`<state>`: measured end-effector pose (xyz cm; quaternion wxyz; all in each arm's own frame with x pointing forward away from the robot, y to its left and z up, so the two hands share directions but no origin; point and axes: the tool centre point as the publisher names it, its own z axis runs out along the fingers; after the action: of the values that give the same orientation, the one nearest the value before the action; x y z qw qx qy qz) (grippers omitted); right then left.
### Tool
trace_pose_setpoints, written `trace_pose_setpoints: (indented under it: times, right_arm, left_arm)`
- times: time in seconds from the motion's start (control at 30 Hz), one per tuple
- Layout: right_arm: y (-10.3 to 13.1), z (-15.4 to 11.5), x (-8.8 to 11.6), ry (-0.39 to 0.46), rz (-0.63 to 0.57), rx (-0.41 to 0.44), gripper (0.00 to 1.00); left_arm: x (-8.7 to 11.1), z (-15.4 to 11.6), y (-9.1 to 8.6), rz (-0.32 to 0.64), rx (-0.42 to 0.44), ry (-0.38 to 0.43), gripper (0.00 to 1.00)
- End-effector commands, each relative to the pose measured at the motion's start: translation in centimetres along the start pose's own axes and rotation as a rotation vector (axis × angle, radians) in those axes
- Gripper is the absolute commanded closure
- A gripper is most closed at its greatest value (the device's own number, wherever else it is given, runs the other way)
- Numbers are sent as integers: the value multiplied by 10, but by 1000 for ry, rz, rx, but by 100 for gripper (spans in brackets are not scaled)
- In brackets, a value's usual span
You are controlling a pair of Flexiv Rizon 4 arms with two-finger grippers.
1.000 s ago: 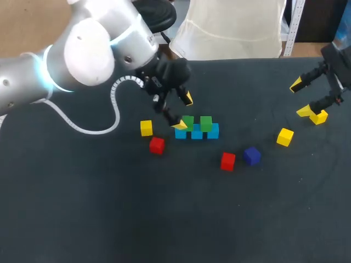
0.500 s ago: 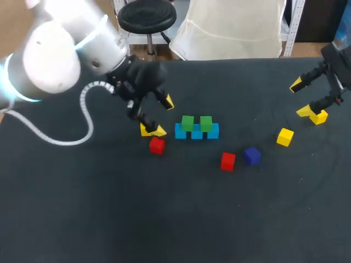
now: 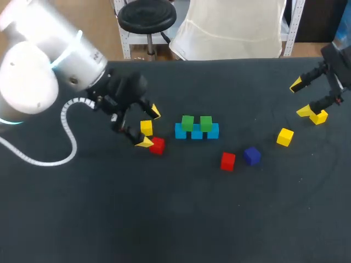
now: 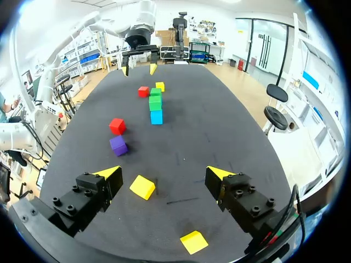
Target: Place the blue cubes, place green cubes on the blue cubes, place the yellow cubes on the green cubes, then place the red cubes on the yellow cubes, and place purple cube on the red cubes.
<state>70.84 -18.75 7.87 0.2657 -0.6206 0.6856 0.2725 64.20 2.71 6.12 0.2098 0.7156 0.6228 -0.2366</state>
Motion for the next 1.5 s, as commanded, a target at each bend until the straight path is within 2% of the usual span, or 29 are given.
trace_pose_setpoints:
  times: [0.03, 0.6, 0.7, 0.93, 0.97, 1.1, 1.2, 1.5]
  right_arm:
    - [0, 0, 0, -1, -1, 0, 0]
    - [0, 0, 0, -1, -1, 0, 0]
    - [0, 0, 0, -1, -1, 0, 0]
    - [0, 0, 0, -1, -1, 0, 0]
    - [1, -1, 1, 21, -29, -5, 0]
    - [7, -4, 3, 80, -131, -55, 0]
    - [10, -7, 3, 75, -223, -113, 0]
    - [19, 0, 12, 123, -524, -375, 0]
  left_arm:
    - [7, -13, -11, -3, -44, -9, 0]
    - [18, -32, -20, -34, -87, -13, 0]
    - [15, -30, -20, 13, -59, -20, 0]
    - [15, -30, -20, 13, -59, -20, 0]
    - [15, -30, -20, 13, -59, -20, 0]
    - [15, -30, -20, 13, -59, -20, 0]
    - [15, -30, -20, 13, -59, -20, 0]
    - [15, -30, -20, 13, -59, -20, 0]
